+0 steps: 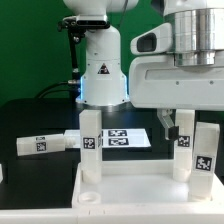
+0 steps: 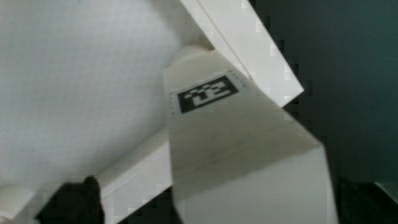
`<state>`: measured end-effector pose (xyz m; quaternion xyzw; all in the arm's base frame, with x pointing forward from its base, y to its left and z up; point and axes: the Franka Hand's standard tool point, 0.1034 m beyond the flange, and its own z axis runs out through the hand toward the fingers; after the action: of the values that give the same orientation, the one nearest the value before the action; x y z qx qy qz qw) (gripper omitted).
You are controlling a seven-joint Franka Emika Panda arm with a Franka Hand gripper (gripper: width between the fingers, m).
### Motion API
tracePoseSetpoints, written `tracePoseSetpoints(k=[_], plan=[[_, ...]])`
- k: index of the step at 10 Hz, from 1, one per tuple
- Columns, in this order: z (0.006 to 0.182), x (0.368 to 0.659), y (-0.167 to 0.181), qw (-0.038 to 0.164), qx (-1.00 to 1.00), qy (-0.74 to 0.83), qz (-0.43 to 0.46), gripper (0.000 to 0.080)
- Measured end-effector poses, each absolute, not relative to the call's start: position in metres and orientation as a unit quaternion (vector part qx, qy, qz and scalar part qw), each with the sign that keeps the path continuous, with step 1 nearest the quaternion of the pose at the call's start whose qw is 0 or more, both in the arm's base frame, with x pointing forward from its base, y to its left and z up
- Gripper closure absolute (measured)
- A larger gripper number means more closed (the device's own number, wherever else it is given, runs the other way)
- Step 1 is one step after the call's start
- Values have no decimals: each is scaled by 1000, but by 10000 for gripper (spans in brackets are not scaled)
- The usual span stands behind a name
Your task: Assemble desk
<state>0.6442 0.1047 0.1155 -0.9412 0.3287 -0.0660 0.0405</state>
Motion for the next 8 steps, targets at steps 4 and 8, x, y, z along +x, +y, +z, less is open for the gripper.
tracePoseSetpoints(k=[4, 8], plan=[[114, 644, 105, 49, -887, 456, -59, 151], [114, 644, 104, 50, -873, 481, -58, 151]])
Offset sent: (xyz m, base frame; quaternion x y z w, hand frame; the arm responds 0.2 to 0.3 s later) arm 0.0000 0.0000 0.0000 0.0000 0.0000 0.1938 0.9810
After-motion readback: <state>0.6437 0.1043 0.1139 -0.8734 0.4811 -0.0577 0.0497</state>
